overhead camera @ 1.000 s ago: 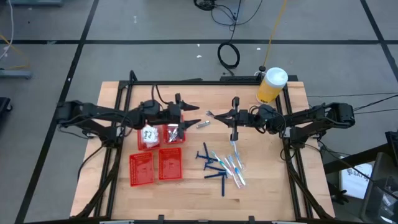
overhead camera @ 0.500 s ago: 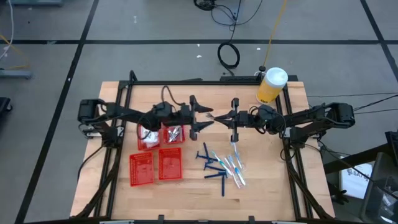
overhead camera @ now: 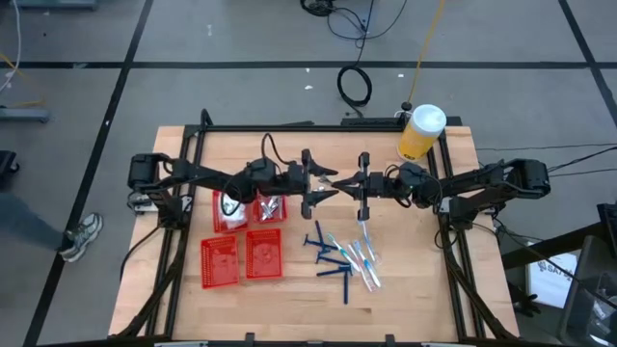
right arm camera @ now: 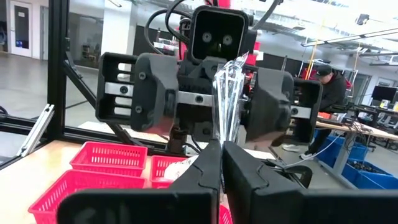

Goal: Pick & Place Travel size toiletries
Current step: Put the silver nail cutter into the top right red basket

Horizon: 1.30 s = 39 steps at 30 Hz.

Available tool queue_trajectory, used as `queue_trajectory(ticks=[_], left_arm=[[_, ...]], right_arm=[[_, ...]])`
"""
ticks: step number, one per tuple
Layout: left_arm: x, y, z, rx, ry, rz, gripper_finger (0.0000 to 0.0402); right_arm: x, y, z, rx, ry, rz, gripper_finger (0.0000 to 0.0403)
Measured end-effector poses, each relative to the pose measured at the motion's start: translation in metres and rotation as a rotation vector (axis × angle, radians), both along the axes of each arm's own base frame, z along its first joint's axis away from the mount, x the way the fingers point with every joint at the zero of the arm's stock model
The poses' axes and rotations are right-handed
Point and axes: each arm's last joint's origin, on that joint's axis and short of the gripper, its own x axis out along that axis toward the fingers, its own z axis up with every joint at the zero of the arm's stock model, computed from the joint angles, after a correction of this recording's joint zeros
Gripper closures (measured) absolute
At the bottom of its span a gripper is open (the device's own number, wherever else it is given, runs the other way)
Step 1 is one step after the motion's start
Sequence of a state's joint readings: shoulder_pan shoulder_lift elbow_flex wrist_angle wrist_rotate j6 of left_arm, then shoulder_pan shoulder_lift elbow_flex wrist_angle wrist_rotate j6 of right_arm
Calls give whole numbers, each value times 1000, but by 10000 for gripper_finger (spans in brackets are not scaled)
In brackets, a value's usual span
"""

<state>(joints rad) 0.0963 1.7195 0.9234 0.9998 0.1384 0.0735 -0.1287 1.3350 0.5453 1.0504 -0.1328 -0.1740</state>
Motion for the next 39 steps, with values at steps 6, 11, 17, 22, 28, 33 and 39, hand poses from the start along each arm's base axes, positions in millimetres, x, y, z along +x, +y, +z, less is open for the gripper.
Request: queue_trajectory(ticks=[6,11,17,22,28,33,39], left_arm=[[-3,0,3,3,38,10,161],[-12,0,15,27,86,18,161],[-18,0,22,35,116,18,167],[-18,0,20,34,133,18,226],[-18,0,21,34,123,18,346],[-18,1,20,-4,135,31,371],[-25,3,20,-43,220,146,369]], right_arm=[[0,0,0,-16,4,-4,403],[0,0,0,-23,-1,-5,403],[0,0,2,-28,-20,-6,403],[0,0,2,-26,-22,-5,403],[0,0,0,-22,0,-5,403],[1,0,-2,-17,32,-8,395],[2,-1,-14,40,158,-22,328]])
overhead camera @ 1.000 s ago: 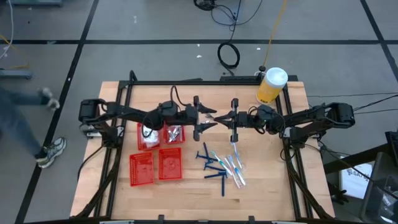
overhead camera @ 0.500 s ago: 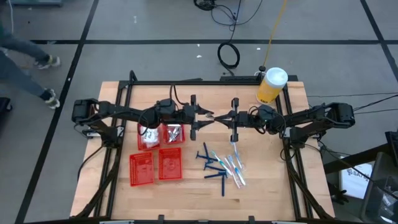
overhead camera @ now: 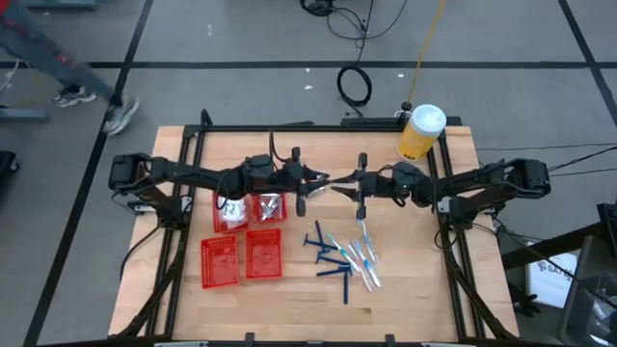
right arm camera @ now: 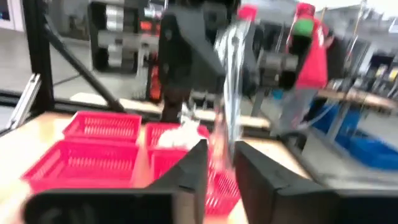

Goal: Pick & Place Travel size toiletries
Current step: Put the silver nail cutter into the top right red basket

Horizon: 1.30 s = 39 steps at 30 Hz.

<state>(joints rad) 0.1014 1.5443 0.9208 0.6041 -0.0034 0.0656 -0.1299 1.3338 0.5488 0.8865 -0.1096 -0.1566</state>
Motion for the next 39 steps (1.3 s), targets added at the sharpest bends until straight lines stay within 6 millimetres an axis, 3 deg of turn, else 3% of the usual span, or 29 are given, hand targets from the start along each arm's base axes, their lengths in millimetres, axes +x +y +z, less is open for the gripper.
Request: queue_trajectory(ticks=[5,12,23,39], left_arm=[[-20,3,18,-22,52,138,369],[-46,0,11,-200,296,209,369],[-68,-5,-55,-471,479,366,369],[-114,-16,-77,-621,431,443,369]], right_arm=[[-1,0,-15,59,141,-27,249],[-2,0,-20,65,191,-33,187],[-2,-1,-20,63,195,-39,196],[-3,-5,-23,46,228,-53,203]])
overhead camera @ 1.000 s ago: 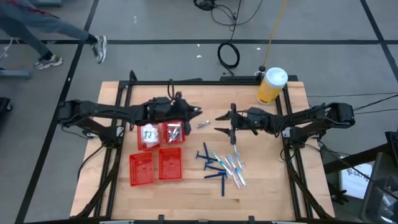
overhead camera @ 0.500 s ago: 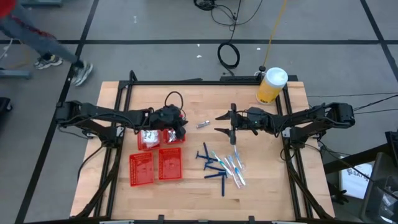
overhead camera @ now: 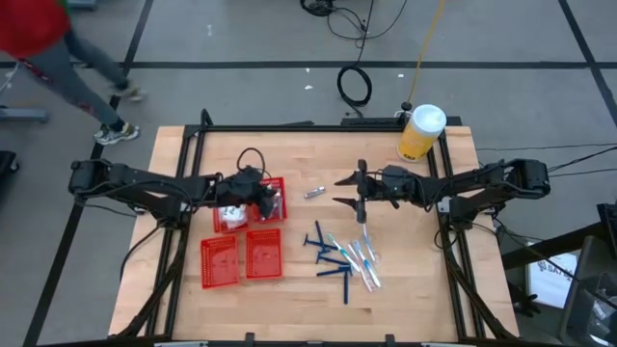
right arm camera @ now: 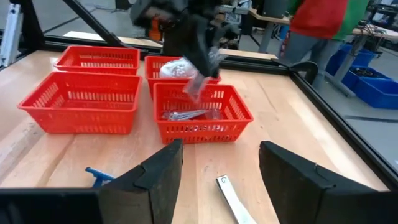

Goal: Pick & Place Travel size toiletries
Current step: Put the silver nail cutter into the top right red basket

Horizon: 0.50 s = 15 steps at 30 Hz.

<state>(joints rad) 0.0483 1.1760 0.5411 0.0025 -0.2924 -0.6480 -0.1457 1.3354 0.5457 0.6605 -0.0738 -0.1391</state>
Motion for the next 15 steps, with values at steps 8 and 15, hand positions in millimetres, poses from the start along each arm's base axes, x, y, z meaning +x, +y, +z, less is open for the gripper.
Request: queue_trajectory(ticks=[8,15], left_arm=[[-6,0,-17,-72,18,53,337],[-6,0,-17,-75,18,55,236]], right_arm=[[0,-3,0,22,-2,-16,202],[1,-3,-1,23,0,-16,202]])
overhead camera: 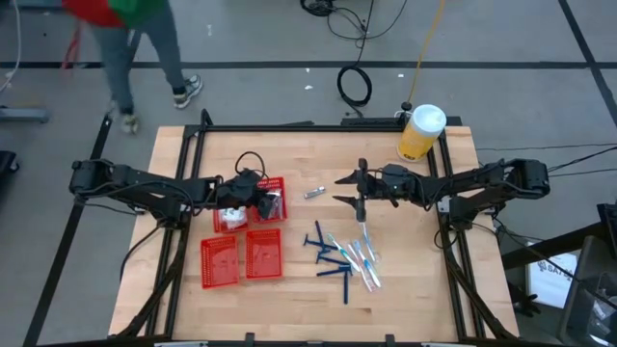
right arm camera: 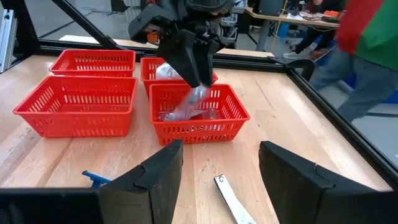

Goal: Pick & Place Travel size toiletries
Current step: Put the silver nail cutter into the top right red basket

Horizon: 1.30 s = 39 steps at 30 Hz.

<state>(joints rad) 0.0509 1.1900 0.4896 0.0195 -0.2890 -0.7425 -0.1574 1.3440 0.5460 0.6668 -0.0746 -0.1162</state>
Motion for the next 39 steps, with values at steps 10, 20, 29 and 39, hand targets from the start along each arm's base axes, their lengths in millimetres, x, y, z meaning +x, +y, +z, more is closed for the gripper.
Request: queue_trajectory(ticks=[10,20,29,39], left_arm=[[-4,9,9,64,-19,-9,142],[-10,23,60,352,-305,-43,131],[-10,29,68,463,-349,-47,130],[-10,30,63,455,-300,-55,130]], right_arm=[[20,-14,-27,16,96,-58,203],[75,-50,-54,27,310,57,206],[102,-75,-84,8,551,105,207],[91,-75,-93,70,732,113,232]])
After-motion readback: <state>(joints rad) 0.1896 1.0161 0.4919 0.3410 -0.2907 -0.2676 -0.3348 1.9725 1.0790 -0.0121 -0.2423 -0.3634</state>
